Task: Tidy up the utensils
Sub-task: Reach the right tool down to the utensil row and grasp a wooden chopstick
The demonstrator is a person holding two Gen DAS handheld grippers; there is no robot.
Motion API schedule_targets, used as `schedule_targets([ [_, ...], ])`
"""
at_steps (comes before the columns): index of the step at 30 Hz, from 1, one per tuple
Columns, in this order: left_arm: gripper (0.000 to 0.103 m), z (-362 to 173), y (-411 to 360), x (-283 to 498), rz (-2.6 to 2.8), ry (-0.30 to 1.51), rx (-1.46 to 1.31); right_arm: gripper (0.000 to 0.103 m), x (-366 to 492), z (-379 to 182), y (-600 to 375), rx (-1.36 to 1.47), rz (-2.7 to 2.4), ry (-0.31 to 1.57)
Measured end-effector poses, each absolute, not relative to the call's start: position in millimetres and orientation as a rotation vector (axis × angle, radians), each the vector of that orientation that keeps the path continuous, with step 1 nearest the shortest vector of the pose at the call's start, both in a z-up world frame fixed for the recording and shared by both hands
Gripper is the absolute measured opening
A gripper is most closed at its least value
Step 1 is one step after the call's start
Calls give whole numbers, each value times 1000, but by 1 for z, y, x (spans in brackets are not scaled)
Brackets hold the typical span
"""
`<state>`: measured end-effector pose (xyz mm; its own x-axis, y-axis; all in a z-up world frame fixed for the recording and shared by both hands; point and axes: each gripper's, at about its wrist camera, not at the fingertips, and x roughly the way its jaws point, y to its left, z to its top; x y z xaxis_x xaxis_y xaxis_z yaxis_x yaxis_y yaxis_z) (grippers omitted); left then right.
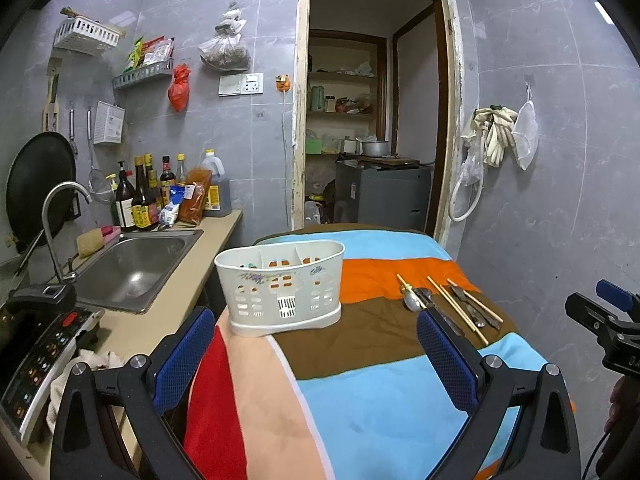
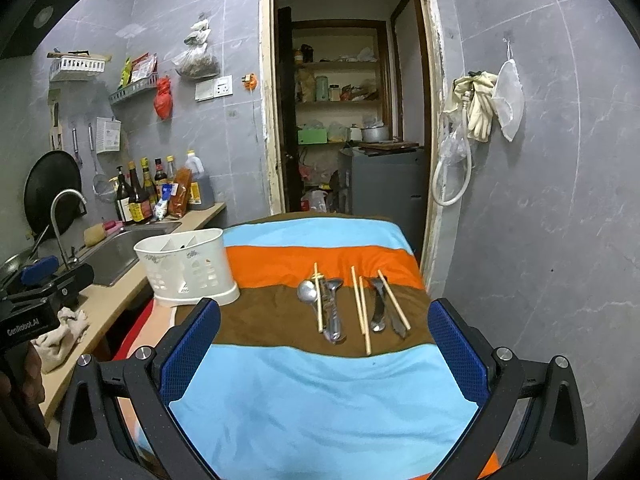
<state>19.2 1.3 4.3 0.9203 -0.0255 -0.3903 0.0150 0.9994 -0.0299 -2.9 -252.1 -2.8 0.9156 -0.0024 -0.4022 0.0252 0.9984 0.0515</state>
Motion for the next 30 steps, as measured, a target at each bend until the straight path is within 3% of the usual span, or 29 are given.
schedule_targets([
  [13, 102, 14, -34, 76, -70, 368, -26, 102, 39, 11, -286, 65, -48, 405],
  [30, 102, -34, -103, 208, -114, 530, -31, 102, 206, -26, -374, 96, 5, 568],
])
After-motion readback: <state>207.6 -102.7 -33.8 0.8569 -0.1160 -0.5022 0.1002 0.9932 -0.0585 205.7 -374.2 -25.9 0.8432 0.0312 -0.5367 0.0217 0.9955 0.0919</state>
